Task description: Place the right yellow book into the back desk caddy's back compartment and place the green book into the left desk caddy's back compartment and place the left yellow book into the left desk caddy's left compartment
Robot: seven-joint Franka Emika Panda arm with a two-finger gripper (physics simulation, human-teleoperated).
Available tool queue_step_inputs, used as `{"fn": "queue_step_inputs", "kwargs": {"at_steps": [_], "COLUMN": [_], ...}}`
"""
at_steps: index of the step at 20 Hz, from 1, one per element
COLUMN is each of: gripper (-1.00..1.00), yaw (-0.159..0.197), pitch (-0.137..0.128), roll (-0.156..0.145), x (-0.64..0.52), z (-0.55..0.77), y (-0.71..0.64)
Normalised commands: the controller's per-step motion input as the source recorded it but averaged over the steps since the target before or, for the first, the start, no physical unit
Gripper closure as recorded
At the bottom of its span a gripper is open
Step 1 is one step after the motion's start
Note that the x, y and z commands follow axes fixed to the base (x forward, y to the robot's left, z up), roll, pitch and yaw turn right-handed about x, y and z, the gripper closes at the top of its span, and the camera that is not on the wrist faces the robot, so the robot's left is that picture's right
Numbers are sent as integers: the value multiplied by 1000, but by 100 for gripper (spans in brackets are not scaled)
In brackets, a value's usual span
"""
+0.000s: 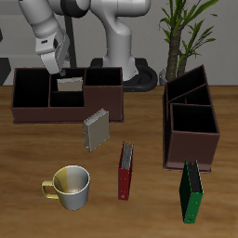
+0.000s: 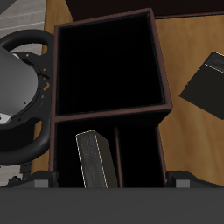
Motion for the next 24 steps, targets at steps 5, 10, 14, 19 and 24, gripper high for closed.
{"fn": "queue_step_inputs", "kwargs": {"at_steps": [5, 10, 14, 19, 24], "gripper": [-100, -100, -100, -100, -100], "yaw": [-289, -599, -841, -632, -508], "pitch": [-21, 86, 255, 50, 17], "roll": [-46, -198, -132, -4, -35], "x": [-7, 122, 313, 253, 249], "z": [289, 228, 143, 339, 256], "y": [-93, -125, 142, 92, 160]}}
